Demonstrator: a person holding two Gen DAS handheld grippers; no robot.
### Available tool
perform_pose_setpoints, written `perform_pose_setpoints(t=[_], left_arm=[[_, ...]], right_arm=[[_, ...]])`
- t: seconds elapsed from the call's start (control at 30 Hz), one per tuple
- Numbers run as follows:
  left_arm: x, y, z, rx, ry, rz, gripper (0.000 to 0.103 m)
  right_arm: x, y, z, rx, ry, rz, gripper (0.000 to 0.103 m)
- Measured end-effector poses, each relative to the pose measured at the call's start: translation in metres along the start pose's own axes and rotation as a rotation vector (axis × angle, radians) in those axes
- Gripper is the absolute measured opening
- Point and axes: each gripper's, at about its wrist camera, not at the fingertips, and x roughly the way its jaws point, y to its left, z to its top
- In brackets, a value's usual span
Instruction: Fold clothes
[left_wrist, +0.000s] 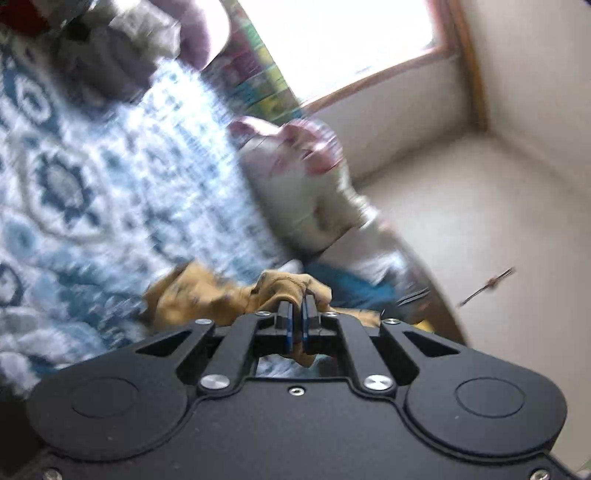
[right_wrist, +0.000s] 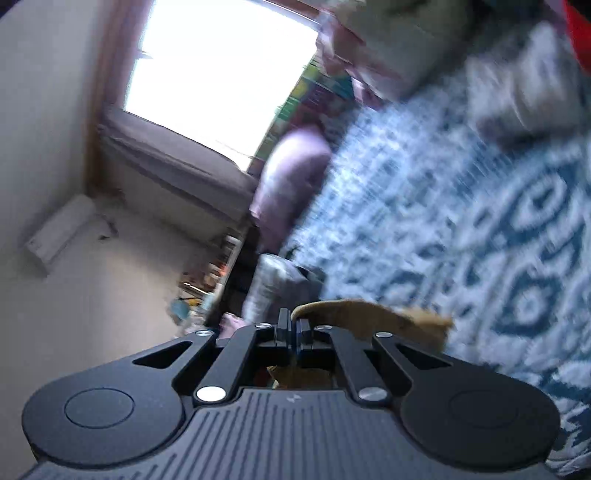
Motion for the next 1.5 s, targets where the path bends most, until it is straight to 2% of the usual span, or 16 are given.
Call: perform_pose_setpoints(t=[0.17,0.37,0.57,0.73,0.97,1.33,1.5], left_arm=[[-0.029,-0.036,0.014,-0.030,-0.069,-0.120,0.002],[-0.078,-0.077,0.006,-0.033,-0.124,-0.210,0.002],[-0.092,-0.077,-0.011,-0.040,-0.100,-0.187,0.002],[-0.068,-0.042,-0.014,-0.062,-0.065,-0.087,0.002],[0.000,0.025,0.009,-0.129,-0.014,0.057,0.002],[0.120,0.114,0.104,-0.189,-0.033,0.146,0.002],[0.161,0.162,0.123,-0.219,-0.011,0.199,0.002]], right_arm=[[-0.029,0.054,0.007,-0.075,-0.046,0.061,0.004],[-0.073,0.099,0.001,-0.133,-0.097,0.099,0.004],[-0.089,0.104,-0.013,-0.150,-0.068,0.057,0.004],[-0.066,0.070,-0.021,-0.121,-0.015,-0.027,0.004],[0.018,-0.002,-0.011,-0.050,0.066,-0.177,0.004],[0.190,-0.064,0.048,-0.065,0.170,-0.310,0.004],[0.260,-0.100,0.064,-0.064,0.221,-0.372,0.005]])
